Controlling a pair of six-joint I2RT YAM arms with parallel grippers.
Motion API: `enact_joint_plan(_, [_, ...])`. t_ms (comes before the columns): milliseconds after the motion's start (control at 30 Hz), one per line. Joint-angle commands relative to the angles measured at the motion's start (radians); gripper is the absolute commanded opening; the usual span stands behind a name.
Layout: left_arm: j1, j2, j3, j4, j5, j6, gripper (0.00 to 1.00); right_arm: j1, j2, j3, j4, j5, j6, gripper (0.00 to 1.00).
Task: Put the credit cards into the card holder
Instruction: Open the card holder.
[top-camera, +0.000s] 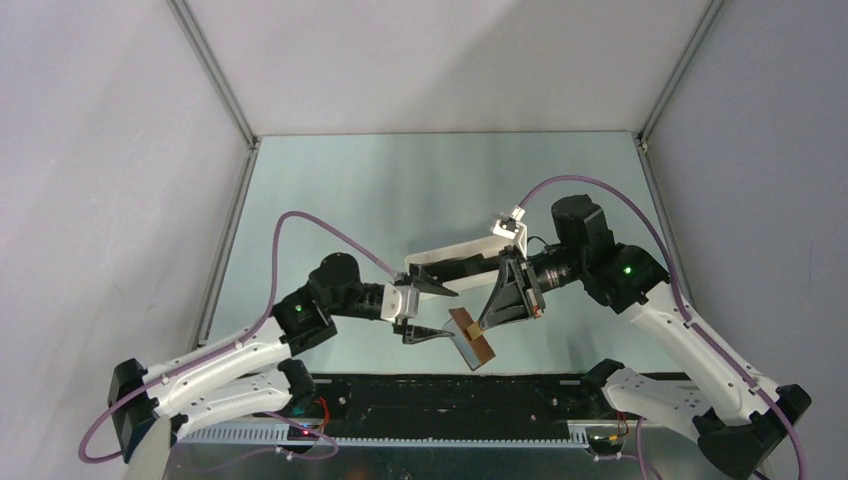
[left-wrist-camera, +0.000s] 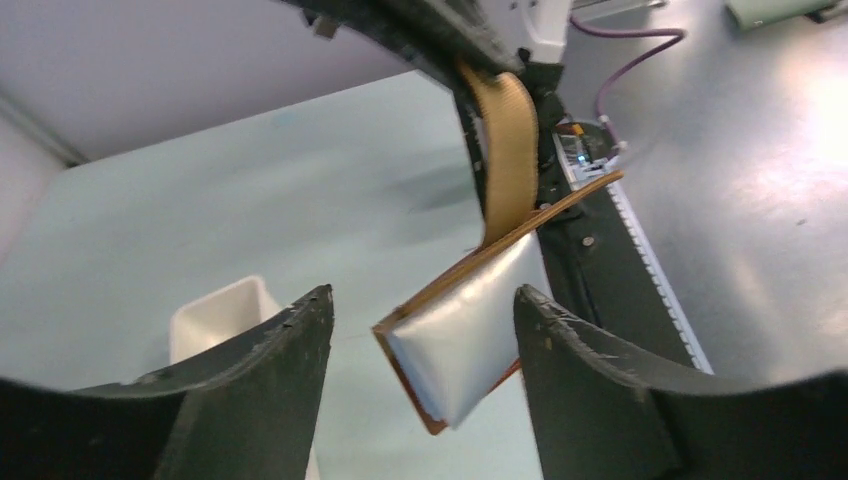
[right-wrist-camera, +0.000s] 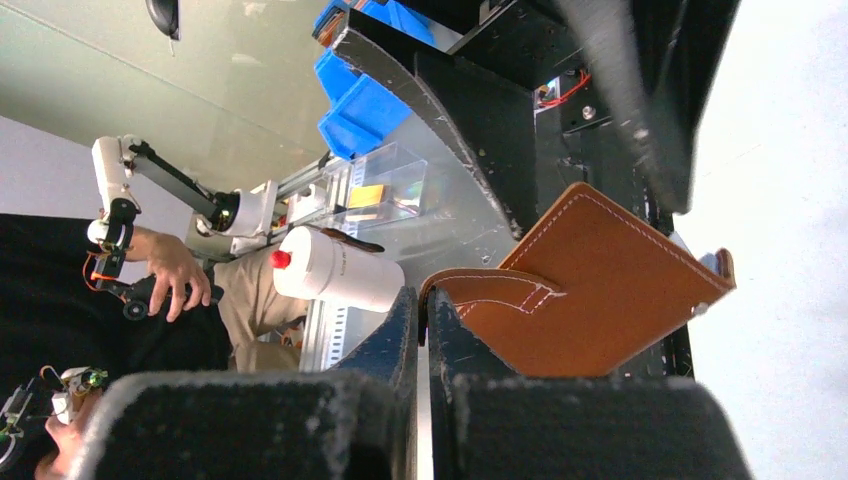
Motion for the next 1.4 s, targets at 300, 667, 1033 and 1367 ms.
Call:
enact_joint_plan(300, [-0.064,0.070,0.058,0.061,0.126,0.047,0.56,-0.008,0.005,0.044,0.050,-0.050,0.012,0.00])
enact_joint_plan(667, [-0.066,0.048,0.079,0.062,0.095,-0.104,0.00,-0.039,0.015,0.043,0.011,0.086,0.001,0.19])
enact_joint_plan(1033, [-0.051,-0.107,0.060,0.063,-0.215,-0.454,0.00,-0.099,-0.104,0.011,-0.100,0.178,-0.112,0.91])
enact_joint_plan(1367, [-0.004,-0.094,0.145,0.063,-0.204,-0.712,0.00,-0.081,-0.069,-0.029,-0.005,0.148,-0.083,0.92])
